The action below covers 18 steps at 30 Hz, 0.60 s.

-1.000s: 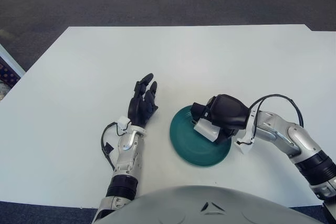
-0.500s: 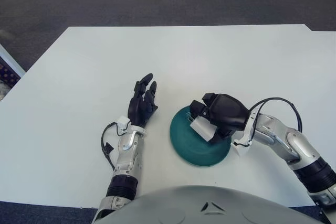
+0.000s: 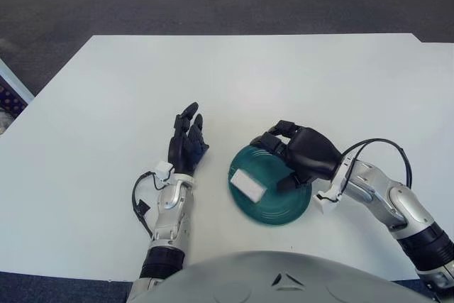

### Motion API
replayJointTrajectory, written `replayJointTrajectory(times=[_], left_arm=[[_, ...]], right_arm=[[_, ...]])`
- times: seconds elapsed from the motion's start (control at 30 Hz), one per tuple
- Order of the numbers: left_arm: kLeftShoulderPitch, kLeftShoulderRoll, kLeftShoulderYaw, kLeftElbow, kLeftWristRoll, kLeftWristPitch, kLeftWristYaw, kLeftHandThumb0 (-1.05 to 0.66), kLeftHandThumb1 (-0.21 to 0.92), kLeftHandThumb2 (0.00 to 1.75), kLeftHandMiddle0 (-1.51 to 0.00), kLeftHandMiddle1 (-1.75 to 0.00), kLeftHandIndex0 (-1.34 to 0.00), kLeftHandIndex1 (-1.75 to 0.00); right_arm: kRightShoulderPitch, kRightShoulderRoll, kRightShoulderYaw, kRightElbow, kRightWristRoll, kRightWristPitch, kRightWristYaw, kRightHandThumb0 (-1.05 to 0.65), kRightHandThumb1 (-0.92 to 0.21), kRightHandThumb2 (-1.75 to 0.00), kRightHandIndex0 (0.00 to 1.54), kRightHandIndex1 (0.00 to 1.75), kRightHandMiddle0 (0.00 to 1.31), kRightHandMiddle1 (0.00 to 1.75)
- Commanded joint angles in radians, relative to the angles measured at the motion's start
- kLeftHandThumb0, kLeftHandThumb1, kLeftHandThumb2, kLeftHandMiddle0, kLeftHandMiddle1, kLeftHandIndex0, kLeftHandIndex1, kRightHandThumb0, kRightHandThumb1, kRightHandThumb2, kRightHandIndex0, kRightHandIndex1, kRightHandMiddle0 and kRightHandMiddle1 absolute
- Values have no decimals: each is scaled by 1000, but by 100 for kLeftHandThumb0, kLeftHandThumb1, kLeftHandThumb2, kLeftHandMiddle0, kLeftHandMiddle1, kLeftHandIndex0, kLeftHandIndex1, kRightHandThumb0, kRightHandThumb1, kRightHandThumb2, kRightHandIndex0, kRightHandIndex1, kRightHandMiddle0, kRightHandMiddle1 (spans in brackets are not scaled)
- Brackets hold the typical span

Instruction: Put the charger into the plate.

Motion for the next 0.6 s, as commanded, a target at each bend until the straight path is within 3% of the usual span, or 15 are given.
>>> replayJointTrajectory(times=[0.0, 0.57], left_arm=[[39, -67, -3, 44, -24, 0, -18, -72, 92, 87, -30, -3, 0, -73], [6, -62, 21, 117, -96, -39, -81, -71, 92, 85, -39, -4, -1, -80]], right_arm=[[-3, 3, -3, 10, 13, -4, -6, -103, -92, -98, 24, 4, 0, 36], [-38, 2, -21, 16, 86, -6, 23, -105, -92, -100, 18, 0, 0, 28]])
